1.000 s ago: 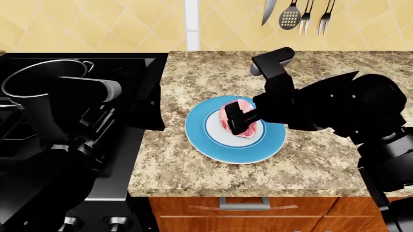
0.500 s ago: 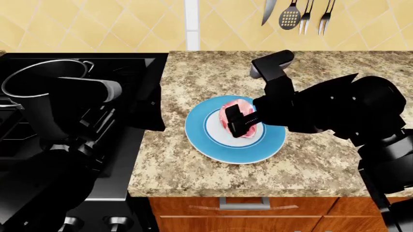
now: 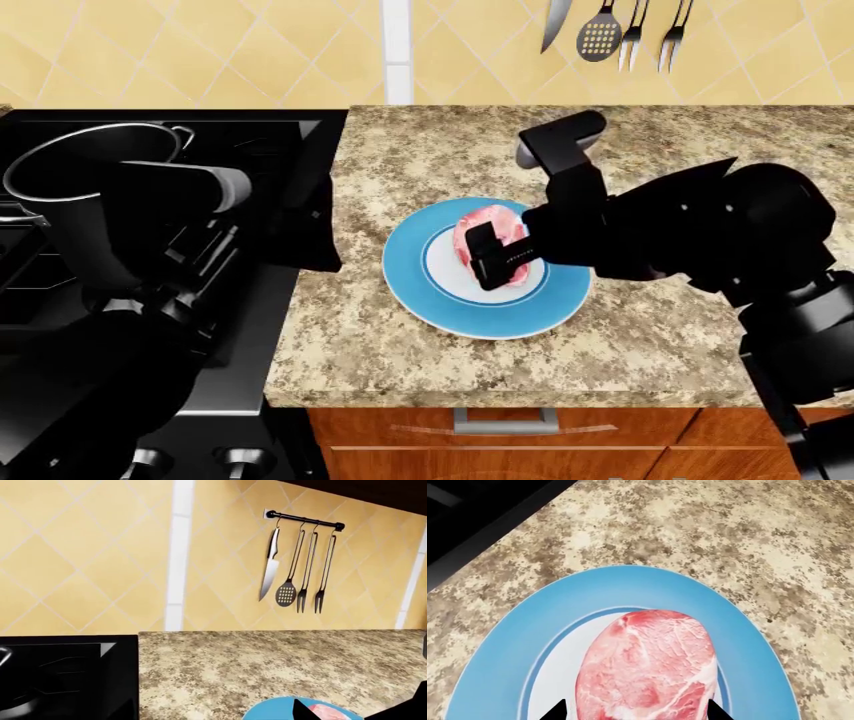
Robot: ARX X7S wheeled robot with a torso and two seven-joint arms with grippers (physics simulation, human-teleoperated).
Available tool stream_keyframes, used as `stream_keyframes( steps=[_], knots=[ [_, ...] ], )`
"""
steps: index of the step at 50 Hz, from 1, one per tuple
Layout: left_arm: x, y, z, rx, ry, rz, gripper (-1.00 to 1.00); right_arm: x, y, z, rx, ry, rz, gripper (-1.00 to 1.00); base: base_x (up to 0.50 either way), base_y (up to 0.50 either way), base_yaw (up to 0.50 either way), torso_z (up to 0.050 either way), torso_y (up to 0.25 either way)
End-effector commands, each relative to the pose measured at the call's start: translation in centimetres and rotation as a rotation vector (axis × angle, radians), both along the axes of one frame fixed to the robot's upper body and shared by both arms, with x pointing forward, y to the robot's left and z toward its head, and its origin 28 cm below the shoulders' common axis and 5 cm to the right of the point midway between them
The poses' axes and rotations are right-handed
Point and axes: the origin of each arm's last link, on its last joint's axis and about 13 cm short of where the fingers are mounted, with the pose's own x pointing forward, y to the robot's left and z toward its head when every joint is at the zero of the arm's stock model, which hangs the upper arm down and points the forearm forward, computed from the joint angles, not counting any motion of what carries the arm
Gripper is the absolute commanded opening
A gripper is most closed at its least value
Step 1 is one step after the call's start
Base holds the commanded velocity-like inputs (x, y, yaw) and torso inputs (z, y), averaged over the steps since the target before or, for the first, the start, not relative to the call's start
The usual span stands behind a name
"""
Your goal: Frozen meat rests on a plate on the counter. Retrieve the meat and place it in a pot on a burner. Then turn the burner on.
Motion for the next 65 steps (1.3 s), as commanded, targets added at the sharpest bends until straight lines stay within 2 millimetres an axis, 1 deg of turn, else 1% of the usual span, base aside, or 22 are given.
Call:
stream_keyframes(
  steps=[1, 45, 65],
  knots=[
    [0.0, 0.0, -0.1, -0.001, 0.001, 0.001, 1.00, 0.0, 0.0, -0.2, 0.000, 0.006, 0.000, 1.00, 0.00, 0.00, 0.00, 0.000, 0.000],
    [0.4, -0.1, -0.2, -0.002, 0.011, 0.000, 1.00, 0.2, -0.2, -1.1, 0.002, 0.032, -0.010, 1.00, 0.00, 0.00, 0.00, 0.000, 0.000],
    [0.3, -0.2, -0.2, -0.001, 0.015, 0.000, 1.00, 0.0, -0.4, -1.6, -0.002, 0.045, -0.016, 1.00, 0.00, 0.00, 0.00, 0.000, 0.000]
  ],
)
